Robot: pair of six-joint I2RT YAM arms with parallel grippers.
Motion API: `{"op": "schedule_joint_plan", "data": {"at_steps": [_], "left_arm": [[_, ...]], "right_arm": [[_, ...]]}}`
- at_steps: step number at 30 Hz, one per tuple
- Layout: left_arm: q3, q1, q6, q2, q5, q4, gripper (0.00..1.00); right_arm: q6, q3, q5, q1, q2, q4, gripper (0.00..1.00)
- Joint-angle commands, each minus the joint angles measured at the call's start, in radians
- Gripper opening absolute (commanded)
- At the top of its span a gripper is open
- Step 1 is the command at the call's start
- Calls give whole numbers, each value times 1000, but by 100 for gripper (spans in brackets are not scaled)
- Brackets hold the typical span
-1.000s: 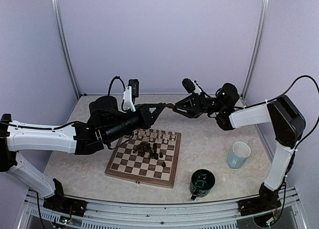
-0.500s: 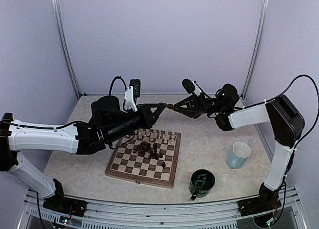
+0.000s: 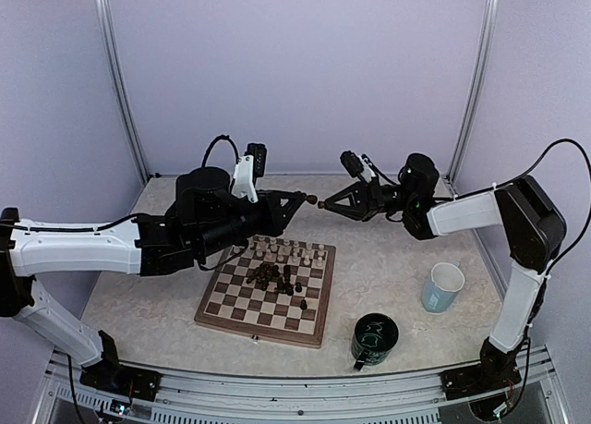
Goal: Set up the chess pieces on the board
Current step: Pick up the pawn from the chess pile, then place the queen at e8.
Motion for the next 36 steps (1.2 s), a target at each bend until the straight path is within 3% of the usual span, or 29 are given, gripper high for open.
{"op": "schedule_joint_plan", "data": {"at_steps": [1, 4, 6, 9, 12, 15, 23, 36], "left_arm": [[169, 12, 64, -57, -53, -399, 0], [267, 15, 64, -48, -40, -671, 0], [313, 15, 52, -36, -12, -843, 0], [346, 7, 40, -15, 55, -1040, 0], [314, -20, 32, -4, 107, -1138, 0], [231, -33, 35, -17, 168, -1147, 0], [101, -47, 22, -20, 161, -1122, 0], [92, -88, 2, 110, 49, -1105, 0]], "right_arm": [[-488, 31, 5, -90, -72, -497, 0], [-891, 91, 124, -137, -114, -891, 0], [-1111, 119, 245, -148, -139, -1064, 0], [-1334, 84, 459, -153, -199, -1144, 0], [-1466, 48, 575, -165, -238, -1163, 0], [-1498, 49, 605, -188, -253, -1172, 0], [-1545, 43, 600, -206, -256, -1184, 0], [-1560, 44, 586, -206, -245, -1193, 0]]}}
